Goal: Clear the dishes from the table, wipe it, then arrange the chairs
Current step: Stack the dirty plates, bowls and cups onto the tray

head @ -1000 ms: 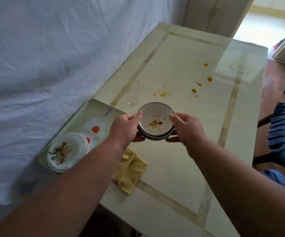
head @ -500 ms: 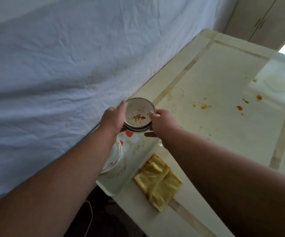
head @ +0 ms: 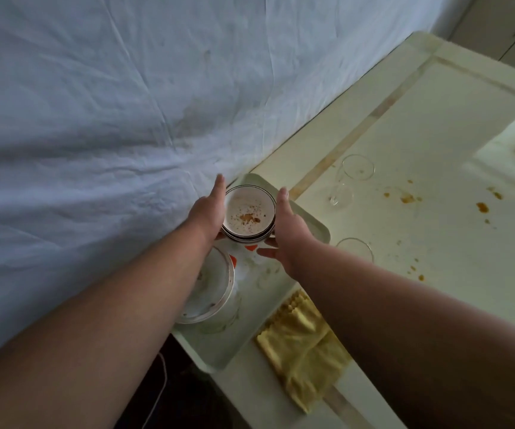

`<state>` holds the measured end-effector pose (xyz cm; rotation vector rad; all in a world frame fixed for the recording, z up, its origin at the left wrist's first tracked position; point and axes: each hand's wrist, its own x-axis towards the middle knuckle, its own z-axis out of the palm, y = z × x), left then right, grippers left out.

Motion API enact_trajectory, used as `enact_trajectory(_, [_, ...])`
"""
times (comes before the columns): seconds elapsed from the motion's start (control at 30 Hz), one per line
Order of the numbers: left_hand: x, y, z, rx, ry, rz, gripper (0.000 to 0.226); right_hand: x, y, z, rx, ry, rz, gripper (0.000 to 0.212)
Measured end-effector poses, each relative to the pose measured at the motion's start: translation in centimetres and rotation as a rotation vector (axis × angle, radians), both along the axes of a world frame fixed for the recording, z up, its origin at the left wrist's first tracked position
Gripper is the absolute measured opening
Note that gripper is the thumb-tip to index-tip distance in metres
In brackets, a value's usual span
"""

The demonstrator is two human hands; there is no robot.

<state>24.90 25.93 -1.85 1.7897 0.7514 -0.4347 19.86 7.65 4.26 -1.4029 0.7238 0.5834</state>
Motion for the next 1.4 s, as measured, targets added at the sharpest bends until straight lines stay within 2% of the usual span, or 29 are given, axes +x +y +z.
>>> enact_trajectory(0.2, [0.3, -0.5, 0.4, 0.041, 0.014, 0.004, 0.146, 0.2, 0.2, -0.8, -0.012, 0.058, 0.115, 0.099])
enact_trajectory(0.4, [-0.5, -2.0, 3.0, 0.114, -0.029, -0.008, 0.127, 0.6, -0.5, -0.6, -0.011, 0.066, 0.131, 0.103])
enact_trajectory(0.5, [-0.8, -2.7, 3.8, 0.229, -0.096, -0.034, 0.098, 1.1, -1.5, 0.2, 0.01, -0.002, 0.115, 0.105])
enact_trajectory(0.6, [-1.5, -2.8, 4.7, 0.423, -0.271, -0.042, 0.079, 1.2, -4.4, 1.6, -0.001, -0.205, 0.095, 0.096])
enact_trajectory(0.7, [-1.8, -4.1, 6.0, 0.527, -0.417, -0.08, 0.061, 0.2, -9.3, 2.9, -0.145, -0.402, 0.021, 0.073])
enact_trajectory(0.8, [-1.4, -7.1, 7.6, 0.554, -0.483, -0.208, 0.055, -1.6, -14.4, 3.3, -0.252, -0.423, -0.109, 0.06])
enact_trajectory(0.9, [-0.2, -11.2, 8.4, 0.532, -0.522, -0.338, 0.059, -4.0, -17.9, 2.9, -0.312, -0.357, -0.181, 0.052])
enact_trajectory(1.03, [1.7, -17.1, 8.5, 0.519, -0.522, -0.555, 0.079, -7.2, -20.2, 2.0, -0.333, -0.297, -0.243, 0.052])
enact_trajectory(1.13, [3.0, -21.1, 8.2, 0.529, -0.508, -0.686, 0.092, -9.2, -21.2, 1.8, -0.317, -0.297, -0.312, 0.044])
enact_trajectory(1.3, [5.6, -25.2, 6.8, 0.574, -0.448, -0.768, 0.111, -12.5, -22.6, 1.3, -0.296, -0.277, -0.367, 0.052])
enact_trajectory(1.4, [6.9, -26.5, 6.0, 0.57, -0.409, -0.753, 0.116, -14.1, -23.2, 1.1, -0.312, -0.252, -0.363, 0.042])
